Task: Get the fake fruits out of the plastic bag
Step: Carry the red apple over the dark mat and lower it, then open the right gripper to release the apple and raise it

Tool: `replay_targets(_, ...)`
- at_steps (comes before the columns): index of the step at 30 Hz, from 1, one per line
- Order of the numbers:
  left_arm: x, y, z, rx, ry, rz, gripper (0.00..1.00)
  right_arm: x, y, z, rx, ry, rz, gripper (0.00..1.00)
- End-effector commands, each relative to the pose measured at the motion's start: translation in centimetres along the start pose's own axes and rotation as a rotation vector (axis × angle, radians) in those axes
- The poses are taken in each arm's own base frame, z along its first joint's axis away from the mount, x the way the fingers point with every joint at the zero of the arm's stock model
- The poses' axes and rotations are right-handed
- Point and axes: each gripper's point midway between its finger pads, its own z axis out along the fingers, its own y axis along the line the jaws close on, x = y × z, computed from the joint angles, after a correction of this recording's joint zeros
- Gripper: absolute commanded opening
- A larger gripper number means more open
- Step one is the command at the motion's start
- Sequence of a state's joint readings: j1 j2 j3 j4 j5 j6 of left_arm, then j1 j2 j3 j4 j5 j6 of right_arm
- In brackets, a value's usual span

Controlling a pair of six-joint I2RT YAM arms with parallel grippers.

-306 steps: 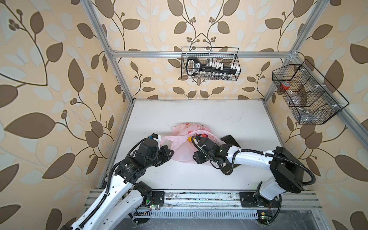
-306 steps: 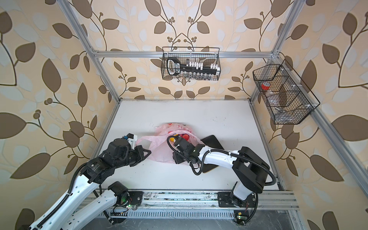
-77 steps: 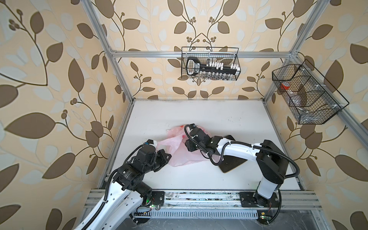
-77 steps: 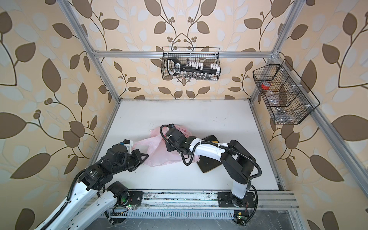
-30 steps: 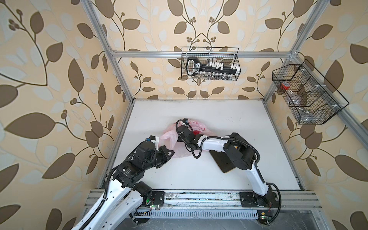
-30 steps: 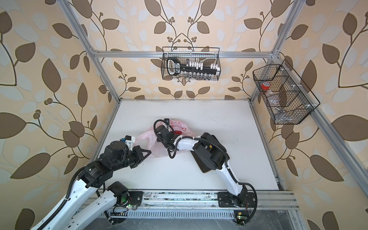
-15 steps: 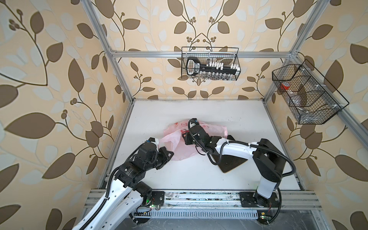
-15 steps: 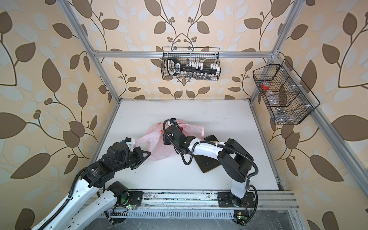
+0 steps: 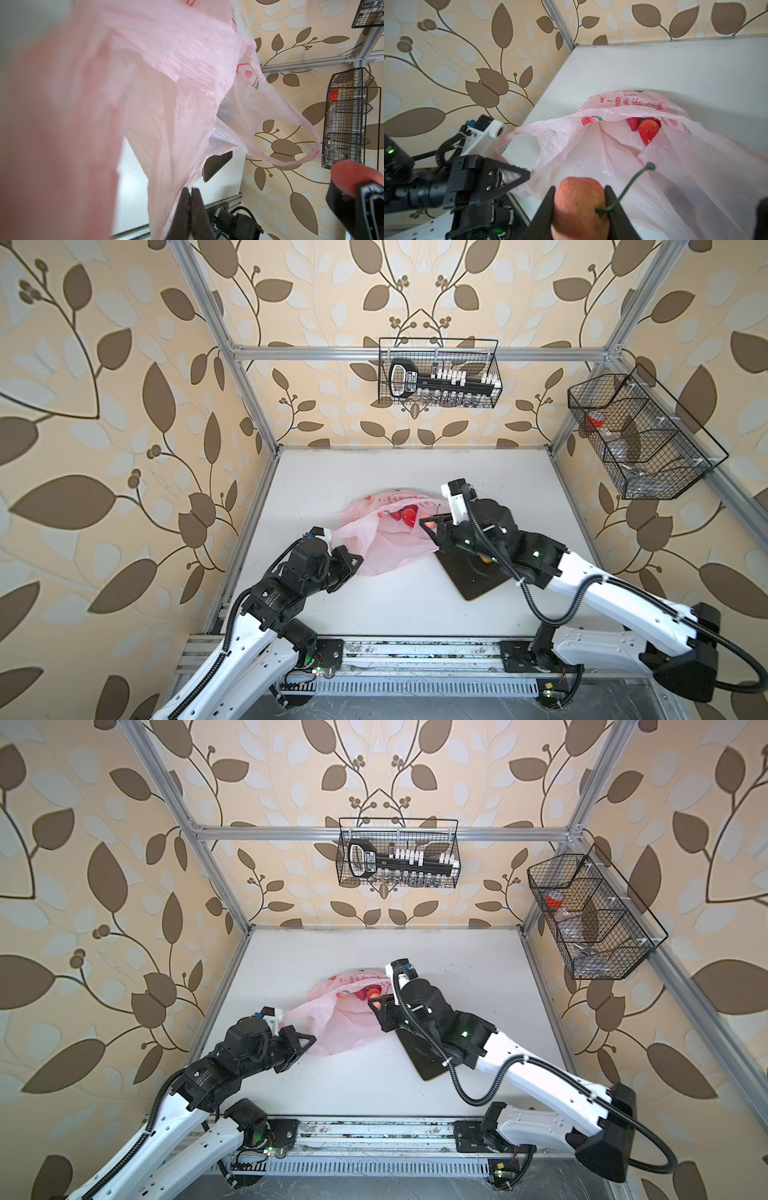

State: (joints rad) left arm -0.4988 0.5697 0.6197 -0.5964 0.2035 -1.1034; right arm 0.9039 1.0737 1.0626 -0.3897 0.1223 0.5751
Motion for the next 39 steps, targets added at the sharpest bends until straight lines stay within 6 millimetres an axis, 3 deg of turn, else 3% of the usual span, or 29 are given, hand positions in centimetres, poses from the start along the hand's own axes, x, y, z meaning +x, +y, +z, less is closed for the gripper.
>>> replay_targets(1,-0.2,-0.7,0.0,0.027,-0.015,0.013,0.00,5.9,-2.9,-2.2,0.077,0.214,-0.029,0.27)
replay_targets(6,-0.3,-0.5,0.3,0.023,-0.017,0.014,0.00,11.4,-3.9,-4.7,0.019,0.354,0.072,0.28)
replay_targets(12,-0.2,-0.6,0.4,0.024,-0.011,0.014,0.00,17.1,-9.3,-5.0,0.200,0.388,0.222,0.26)
replay_targets(15,-0.2,-0.5,0.4,0.022,-0.011,0.016,0.00,18.9,-12.5,-4.8,0.332,0.363,0.271,0.23)
replay_targets(18,-0.2,-0.4,0.3,0.019,-0.011,0.015,0.00,19.5,-15.0,-4.3,0.446,0.310,0.338,0.23)
replay_targets(23,-0.1,-0.3,0.3,0.018,-0.011,0.013,0.00,19.5,-17.5,-2.8,0.526,0.239,0.382,0.23)
replay_targets(29,-0.1,-0.4,0.2,0.017,-0.006,0.017,0.00,19.1,-19.4,-0.6,0.539,0.229,0.397,0.23)
replay_targets(39,-0.1,-0.3,0.1,0.016,-0.012,0.014,0.00,20.0,-22.1,0.9,0.576,0.256,0.415,0.27)
